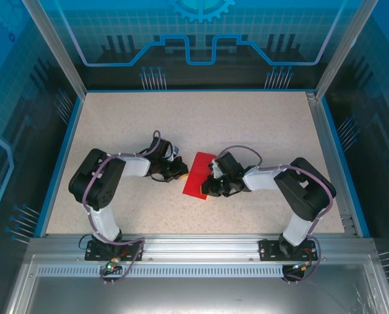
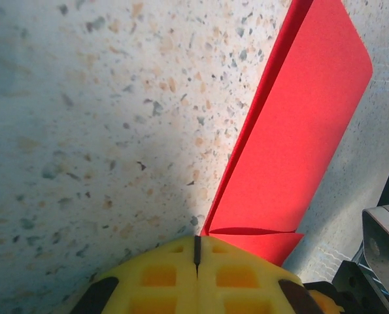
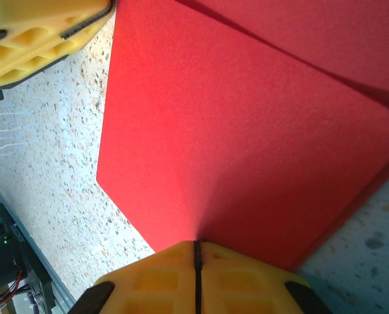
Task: Fold a paper plane with a square sheet of paper (pick it up from the middle)
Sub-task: Fold the triangle a second time at the center of the table.
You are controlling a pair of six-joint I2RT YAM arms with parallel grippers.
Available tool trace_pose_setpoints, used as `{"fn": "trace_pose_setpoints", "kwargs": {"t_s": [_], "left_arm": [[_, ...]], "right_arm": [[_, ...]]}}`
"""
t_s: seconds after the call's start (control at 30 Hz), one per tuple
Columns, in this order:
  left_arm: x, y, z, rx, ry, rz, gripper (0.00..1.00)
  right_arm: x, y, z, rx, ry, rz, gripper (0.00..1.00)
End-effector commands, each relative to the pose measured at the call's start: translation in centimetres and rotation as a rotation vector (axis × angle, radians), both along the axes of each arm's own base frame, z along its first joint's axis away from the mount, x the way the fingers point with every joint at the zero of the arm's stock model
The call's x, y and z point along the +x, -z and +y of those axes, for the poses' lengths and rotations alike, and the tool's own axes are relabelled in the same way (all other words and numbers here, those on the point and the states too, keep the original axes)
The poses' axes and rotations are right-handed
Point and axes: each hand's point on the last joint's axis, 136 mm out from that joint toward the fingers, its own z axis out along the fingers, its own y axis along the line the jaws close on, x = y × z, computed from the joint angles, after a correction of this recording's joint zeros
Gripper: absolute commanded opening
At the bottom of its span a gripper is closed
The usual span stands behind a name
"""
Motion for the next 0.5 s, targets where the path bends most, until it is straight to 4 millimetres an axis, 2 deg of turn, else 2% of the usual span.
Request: {"fn": "trace_pose_setpoints", "kwargs": {"t_s": [0.0, 0.1, 0.2, 0.37, 0.47], "left_arm": [[0.7, -1.8, 1.0, 0.03, -0.012, -0.052, 0.04], [0.4, -3.8, 0.4, -0.01, 0.014, -0.091, 0.05], [-0.5, -4.8, -1.0, -0.037, 0.069, -0.105, 0.06], [-2.1, -4.0, -3.5, -0.076, 0.146, -0.07, 0.06], [-2.1, -2.7, -4.3, -0.086, 0.162, -0.043, 0.06]], "right_arm": [[-3.1, 3.8, -2.9, -0.152, -0.02, 0.141, 0.08], [-2.9, 3.6, -2.8, -0.15, -0.024, 0.137, 0.09], [-2.7, 3.6, -2.9, -0.153, -0.023, 0.133, 0.09], [-2.5, 3.5, -2.9, -0.154, -0.017, 0.133, 0.09], [-2.5, 3.6, -3.0, -0.156, -0.016, 0.133, 0.09]]}}
